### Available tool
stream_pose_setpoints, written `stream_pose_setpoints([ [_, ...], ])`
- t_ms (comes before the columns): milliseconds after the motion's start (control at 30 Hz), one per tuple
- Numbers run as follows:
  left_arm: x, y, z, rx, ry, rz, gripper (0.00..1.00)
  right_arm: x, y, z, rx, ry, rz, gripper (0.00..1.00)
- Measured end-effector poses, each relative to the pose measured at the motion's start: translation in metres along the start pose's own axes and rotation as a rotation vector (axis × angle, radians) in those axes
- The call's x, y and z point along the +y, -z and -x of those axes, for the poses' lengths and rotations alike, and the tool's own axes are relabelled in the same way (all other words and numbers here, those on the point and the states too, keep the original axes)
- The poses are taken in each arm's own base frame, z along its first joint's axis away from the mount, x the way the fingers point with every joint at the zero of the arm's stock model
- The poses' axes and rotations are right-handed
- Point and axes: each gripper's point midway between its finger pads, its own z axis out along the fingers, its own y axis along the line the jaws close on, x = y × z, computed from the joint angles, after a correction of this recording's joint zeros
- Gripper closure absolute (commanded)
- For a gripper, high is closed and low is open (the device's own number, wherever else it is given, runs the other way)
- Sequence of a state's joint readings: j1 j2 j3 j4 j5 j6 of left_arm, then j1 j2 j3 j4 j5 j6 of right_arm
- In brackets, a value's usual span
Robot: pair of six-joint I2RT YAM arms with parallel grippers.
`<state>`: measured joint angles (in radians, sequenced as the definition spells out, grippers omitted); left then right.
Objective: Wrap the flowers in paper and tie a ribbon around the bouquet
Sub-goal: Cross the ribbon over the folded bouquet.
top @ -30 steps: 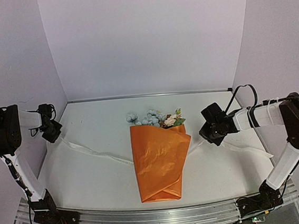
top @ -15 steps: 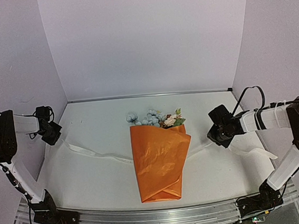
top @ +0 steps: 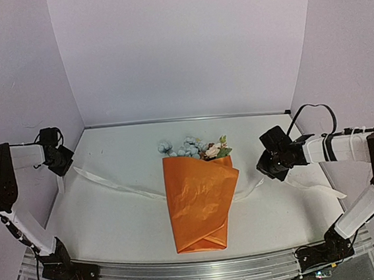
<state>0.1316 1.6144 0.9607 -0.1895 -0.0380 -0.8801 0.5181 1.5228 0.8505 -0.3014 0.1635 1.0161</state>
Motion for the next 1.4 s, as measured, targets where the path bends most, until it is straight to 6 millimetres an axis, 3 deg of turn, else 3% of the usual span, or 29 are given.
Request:
stream_pose_setpoints([
  [67,-0.013,0.012,0.002,-0.018,-0.030,-0.037,1.00,0.014,0.004,-0.010,0.024,0.032,0.033,0.99],
  [167,-0.046,0.032,-0.008,-0.034,-0.117,-0.131,1.00,0.028,0.007,-0.022,0.063,0.067,0.066,0.71],
  [300,-0.106,0.062,-0.056,0.013,-0.290,-0.319,1.00,0.024,0.006,-0.029,0.101,0.086,0.045,0.42],
  [367,-0.141,0.084,-0.100,0.063,-0.418,-0.451,1.00,0.015,0.008,-0.032,0.124,0.098,0.014,0.34],
  [433,-0.172,0.114,-0.159,0.128,-0.574,-0.595,1.00,0.004,0.013,-0.033,0.149,0.106,-0.015,0.28],
  [567,-0.217,0.191,-0.293,0.259,-0.955,-0.881,1.00,-0.017,0.030,-0.020,0.151,0.062,-0.037,0.22],
  [633,-0.230,0.234,-0.365,0.293,-1.159,-1.033,1.00,-0.035,0.043,-0.012,0.138,0.034,-0.058,0.21],
  [700,-0.230,0.268,-0.429,0.323,-1.335,-1.149,1.00,-0.055,0.053,-0.008,0.127,0.016,-0.095,0.20],
  [767,-0.221,0.285,-0.477,0.350,-1.475,-1.212,1.00,-0.072,0.060,-0.007,0.127,0.004,-0.132,0.19],
  [867,-0.199,0.284,-0.535,0.400,-1.673,-1.232,1.00,-0.095,0.065,-0.009,0.143,-0.011,-0.189,0.18],
  [1000,-0.172,0.247,-0.576,0.450,-1.876,-1.155,1.00,-0.115,0.067,-0.012,0.176,-0.026,-0.252,0.18],
  [1167,-0.157,0.219,-0.591,0.476,-1.999,-1.080,1.00,-0.125,0.070,-0.017,0.209,-0.023,-0.283,0.18],
  [1400,-0.182,0.221,-0.598,0.398,-2.010,-1.102,1.00,-0.148,0.077,-0.014,0.243,-0.053,-0.358,0.17],
])
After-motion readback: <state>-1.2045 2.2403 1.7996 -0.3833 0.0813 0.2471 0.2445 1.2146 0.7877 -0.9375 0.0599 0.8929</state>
